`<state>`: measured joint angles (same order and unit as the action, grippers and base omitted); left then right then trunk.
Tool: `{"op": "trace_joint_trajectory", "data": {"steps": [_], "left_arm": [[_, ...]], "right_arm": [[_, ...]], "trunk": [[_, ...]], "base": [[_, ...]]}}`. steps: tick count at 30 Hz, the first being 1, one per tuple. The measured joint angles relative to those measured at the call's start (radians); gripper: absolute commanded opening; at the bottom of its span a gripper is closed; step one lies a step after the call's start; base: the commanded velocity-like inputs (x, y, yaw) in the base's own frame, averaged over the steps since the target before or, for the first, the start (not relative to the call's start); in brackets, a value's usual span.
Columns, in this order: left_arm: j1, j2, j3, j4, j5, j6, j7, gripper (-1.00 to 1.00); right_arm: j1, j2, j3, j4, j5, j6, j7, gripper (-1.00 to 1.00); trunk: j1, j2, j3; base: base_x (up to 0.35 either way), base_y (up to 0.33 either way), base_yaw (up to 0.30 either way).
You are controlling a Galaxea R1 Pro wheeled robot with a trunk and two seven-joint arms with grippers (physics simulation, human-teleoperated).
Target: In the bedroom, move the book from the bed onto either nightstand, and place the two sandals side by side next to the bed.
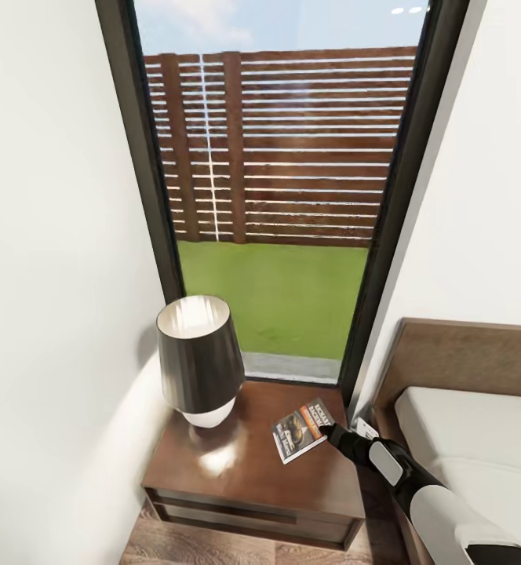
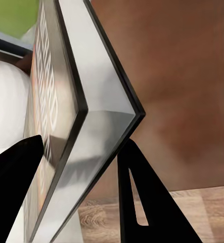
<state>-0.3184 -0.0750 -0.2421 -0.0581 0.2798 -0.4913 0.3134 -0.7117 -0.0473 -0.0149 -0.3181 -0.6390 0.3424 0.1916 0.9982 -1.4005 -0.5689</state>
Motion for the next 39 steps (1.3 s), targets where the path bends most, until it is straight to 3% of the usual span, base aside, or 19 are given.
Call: {"op": "trace_joint_trajectory", "data": {"steps": [21, 29, 39], "left_arm": [[0.0, 0.0, -0.001, 0.001, 0.0, 0.0, 0.001, 1.0], [0.0, 0.0, -0.001, 0.001, 0.0, 0.0, 0.001, 1.0], [0.0, 0.0, -0.001, 0.001, 0.0, 0.0, 0.001, 1.0]], "right_arm": [[-0.001, -0.001, 0.0, 0.0, -0.001, 0.0, 0.002, -1.0], [0.0, -0.002, -0.005, -0.001, -0.003, -0.002, 0.054, -1.0], [0.0, -0.007, -0.041, -0.002, 0.001, -0.004, 0.099, -1.0]], "trunk": [[0.081, -0.147, -0.066], [0.111, -0.203, -0.091], [0.15, -0.273, -0.122]], "base": [[0.0, 0.0, 0.0], [0.0, 0.0, 0.0], [0.0, 0.0, 0.0]]}}
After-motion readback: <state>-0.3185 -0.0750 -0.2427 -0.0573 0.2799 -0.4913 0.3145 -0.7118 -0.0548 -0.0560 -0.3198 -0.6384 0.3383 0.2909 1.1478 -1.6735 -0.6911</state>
